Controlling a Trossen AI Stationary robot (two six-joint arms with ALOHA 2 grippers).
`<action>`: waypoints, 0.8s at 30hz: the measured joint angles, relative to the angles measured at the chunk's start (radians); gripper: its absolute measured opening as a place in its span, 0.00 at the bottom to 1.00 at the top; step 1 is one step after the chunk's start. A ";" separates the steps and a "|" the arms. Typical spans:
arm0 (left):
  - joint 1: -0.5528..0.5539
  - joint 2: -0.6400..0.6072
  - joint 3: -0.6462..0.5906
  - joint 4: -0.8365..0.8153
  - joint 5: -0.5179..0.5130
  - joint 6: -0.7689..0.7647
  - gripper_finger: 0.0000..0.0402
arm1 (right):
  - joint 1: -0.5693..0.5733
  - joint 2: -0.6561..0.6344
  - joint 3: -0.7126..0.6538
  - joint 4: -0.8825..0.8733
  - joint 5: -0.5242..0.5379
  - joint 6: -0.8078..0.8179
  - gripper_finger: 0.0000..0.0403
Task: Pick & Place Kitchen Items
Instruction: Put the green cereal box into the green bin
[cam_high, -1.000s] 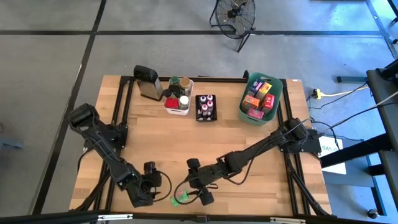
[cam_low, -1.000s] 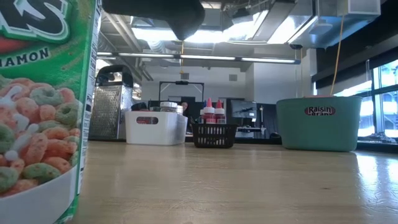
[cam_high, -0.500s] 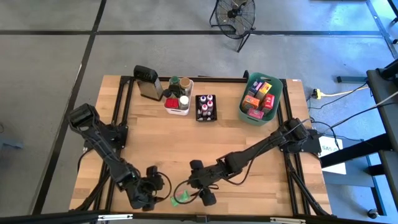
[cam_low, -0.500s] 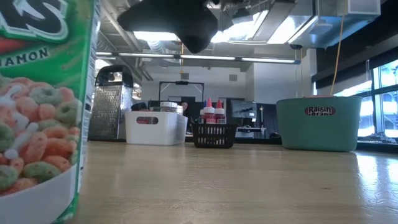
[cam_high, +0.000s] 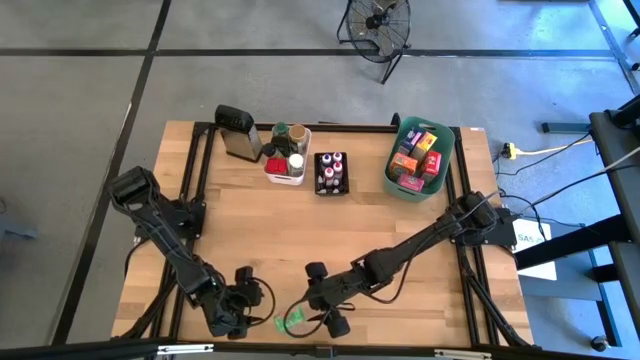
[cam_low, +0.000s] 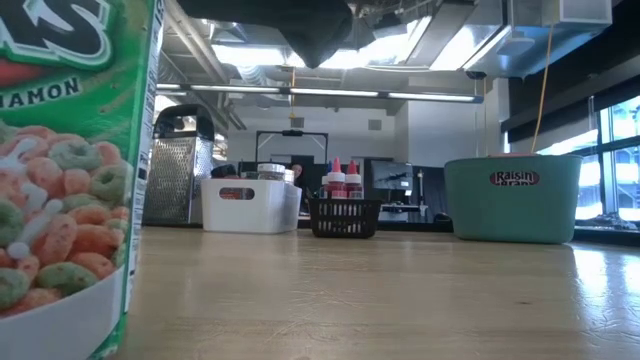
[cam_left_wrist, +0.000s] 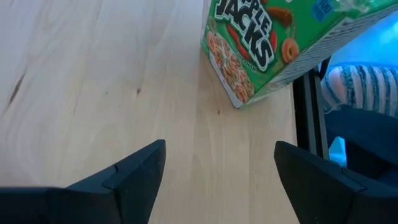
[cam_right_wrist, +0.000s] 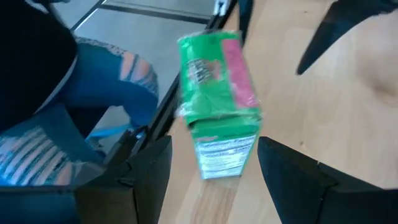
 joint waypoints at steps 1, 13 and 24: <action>0.000 0.000 0.000 0.000 0.000 0.000 0.74 | 0.000 0.000 0.000 0.005 0.011 0.000 0.60; 0.000 0.000 0.000 0.000 -0.003 0.008 0.73 | -0.001 -0.001 0.001 0.029 0.019 0.074 0.66; 0.000 0.000 0.000 0.003 -0.003 0.006 0.74 | -0.001 -0.001 0.001 0.077 -0.167 0.068 0.77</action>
